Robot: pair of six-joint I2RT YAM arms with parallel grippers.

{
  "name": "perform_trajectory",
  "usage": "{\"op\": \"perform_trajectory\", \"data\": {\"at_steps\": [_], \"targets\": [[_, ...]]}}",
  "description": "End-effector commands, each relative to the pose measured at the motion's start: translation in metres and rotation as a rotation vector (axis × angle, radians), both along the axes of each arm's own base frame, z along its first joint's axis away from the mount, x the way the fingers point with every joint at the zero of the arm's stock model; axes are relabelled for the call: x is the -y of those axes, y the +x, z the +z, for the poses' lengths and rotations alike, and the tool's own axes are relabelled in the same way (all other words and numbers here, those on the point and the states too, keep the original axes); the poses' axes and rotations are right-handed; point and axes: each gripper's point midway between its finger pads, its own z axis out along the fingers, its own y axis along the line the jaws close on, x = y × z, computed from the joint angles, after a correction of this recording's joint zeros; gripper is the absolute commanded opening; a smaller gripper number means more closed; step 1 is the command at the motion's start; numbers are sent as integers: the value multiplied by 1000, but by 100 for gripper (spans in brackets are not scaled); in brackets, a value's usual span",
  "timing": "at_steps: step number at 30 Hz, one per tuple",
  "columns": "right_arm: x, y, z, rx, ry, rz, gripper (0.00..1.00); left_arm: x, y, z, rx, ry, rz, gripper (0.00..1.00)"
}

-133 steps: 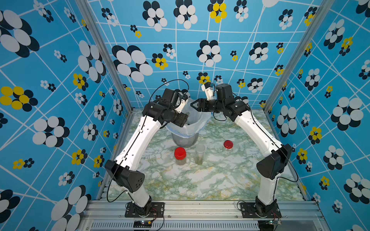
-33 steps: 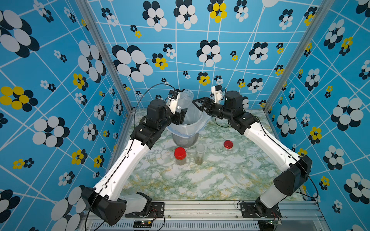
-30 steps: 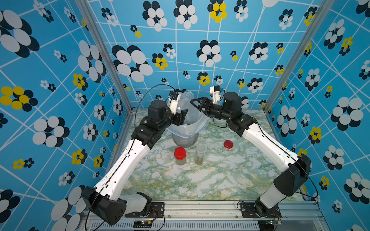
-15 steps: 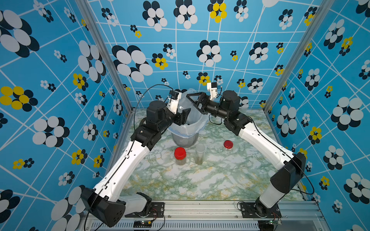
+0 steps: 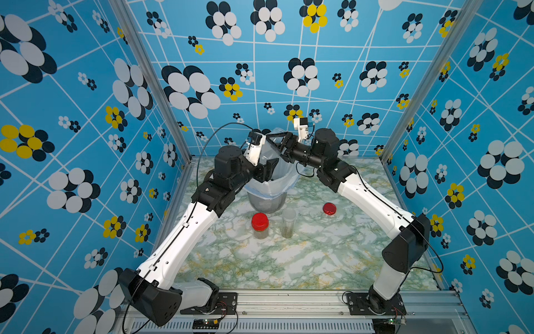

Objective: Empty moldy mung beans from jars
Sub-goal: Place the jar at the center of the board.

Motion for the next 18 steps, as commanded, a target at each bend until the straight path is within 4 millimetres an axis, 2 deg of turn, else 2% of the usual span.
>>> {"op": "perform_trajectory", "data": {"at_steps": [1,4,9,14,18], "targets": [[-5,0,5,46,-4,2,62,17,-8,2,19,25,-79,75],[-3,-1,6,57,-8,-8,61,16,-9,5,29,20,-80,80],[10,-5,20,133,-78,-59,61,14,-14,3,21,33,-82,85],[32,-14,47,261,-184,-138,60,13,-29,13,39,50,-124,88],[54,-16,55,307,-264,-232,60,11,-38,20,44,58,-134,96]]}}
